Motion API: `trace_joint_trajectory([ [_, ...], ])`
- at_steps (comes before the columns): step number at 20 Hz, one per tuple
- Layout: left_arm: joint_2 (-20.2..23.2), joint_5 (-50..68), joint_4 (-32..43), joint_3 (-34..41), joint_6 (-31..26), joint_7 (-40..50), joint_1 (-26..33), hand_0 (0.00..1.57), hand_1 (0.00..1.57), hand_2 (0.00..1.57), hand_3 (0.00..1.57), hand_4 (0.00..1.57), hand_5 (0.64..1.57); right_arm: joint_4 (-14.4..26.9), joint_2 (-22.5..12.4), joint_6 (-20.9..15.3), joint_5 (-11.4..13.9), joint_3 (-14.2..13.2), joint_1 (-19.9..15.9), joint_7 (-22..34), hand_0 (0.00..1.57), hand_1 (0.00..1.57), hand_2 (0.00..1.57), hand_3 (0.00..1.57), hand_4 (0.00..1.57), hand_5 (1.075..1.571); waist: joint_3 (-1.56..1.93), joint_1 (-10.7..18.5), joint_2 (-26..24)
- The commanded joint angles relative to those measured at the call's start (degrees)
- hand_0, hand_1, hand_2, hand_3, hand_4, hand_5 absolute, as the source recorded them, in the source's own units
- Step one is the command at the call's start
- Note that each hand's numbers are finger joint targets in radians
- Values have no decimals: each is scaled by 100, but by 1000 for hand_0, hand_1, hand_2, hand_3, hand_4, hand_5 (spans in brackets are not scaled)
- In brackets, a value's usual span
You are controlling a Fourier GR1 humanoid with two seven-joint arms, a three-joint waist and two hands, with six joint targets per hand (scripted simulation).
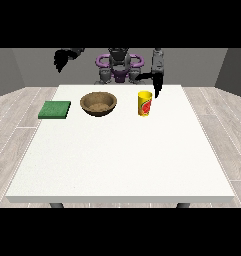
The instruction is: Pick the cup and pour the ball into the bowl, then pick the bowl and place it on the pad
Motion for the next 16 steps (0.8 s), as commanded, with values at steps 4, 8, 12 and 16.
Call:
trace_joint_trajectory([
  [4, -48, -98, 1368, -34, -212, -695, -202, 0, 0, 0, 0, 0, 1441, 861, -213, 411, -226, -386, 117, -497, 0, 0, 0, 0, 667, 1560, 2, 67, -240],
  [8, 175, 7, 2035, 255, -289, -937, -737, 0, 0, 0, 0, 162, 1432, 1149, -644, 524, -635, -873, -450, -225, 0, 0, 0, 0, 672, 1562, 1, 80, -137],
  [12, 127, 47, 3023, 531, -142, -1762, -1063, 0, 0, 0, 0, 189, 1423, 910, -391, 460, -249, -482, -229, -538, 0, 0, 0, 0, 671, 1563, 0, -93, 18],
  [16, -52, -34, 3437, 382, -128, -1953, -983, 0, 0, 0, 0, 363, 1464, 1291, -389, 436, -270, -603, -204, -620, 0, 0, 0, 0, 675, 1564, 1, 32, -165],
])
